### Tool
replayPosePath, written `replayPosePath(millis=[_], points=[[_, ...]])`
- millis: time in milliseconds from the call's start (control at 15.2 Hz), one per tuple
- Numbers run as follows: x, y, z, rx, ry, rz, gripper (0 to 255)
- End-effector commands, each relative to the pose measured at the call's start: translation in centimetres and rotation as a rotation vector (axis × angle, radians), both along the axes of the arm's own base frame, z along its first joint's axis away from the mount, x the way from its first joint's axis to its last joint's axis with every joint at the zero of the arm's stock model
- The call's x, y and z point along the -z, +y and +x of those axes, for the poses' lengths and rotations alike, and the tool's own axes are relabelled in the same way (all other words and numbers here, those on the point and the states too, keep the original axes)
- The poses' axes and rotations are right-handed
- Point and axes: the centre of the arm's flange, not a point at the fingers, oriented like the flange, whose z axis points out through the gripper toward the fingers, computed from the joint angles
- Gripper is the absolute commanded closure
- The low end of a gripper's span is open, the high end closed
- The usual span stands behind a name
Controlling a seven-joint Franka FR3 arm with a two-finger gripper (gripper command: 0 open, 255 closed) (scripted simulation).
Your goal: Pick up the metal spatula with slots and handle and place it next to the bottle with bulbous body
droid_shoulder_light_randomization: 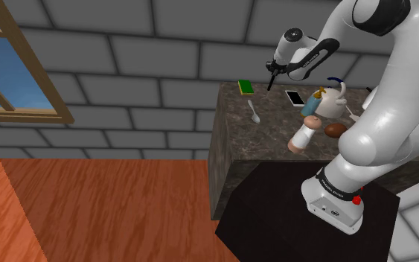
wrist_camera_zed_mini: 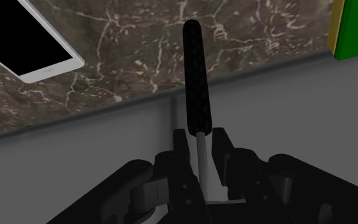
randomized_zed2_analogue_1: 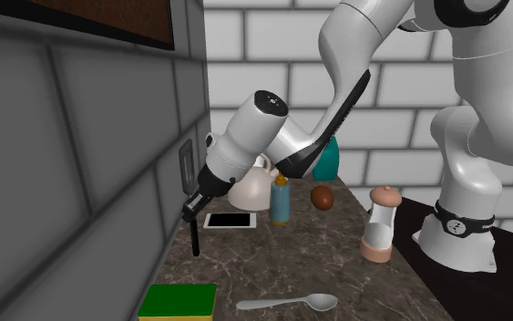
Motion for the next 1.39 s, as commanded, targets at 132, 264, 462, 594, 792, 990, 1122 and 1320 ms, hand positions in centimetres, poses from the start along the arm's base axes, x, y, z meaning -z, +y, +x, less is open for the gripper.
replayPosePath(millis=[132,264,462,594,792,990,1122,1320], points=[[0.0,0.0,0.0,0.0,0.0,0.0,255],[-0.5,0.0,0.0,0.0,0.0,0.0,255],[-2.1,0.0,0.0,0.0,0.0,0.0,255],[-3.2,0.0,0.0,0.0,0.0,0.0,255],[-4.7,0.0,0.0,0.0,0.0,0.0,255],[-6.3,0.0,0.0,0.0,0.0,0.0,255],[-7.4,0.0,0.0,0.0,0.0,0.0,255],[-9.0,0.0,0.0,0.0,0.0,0.0,255]])
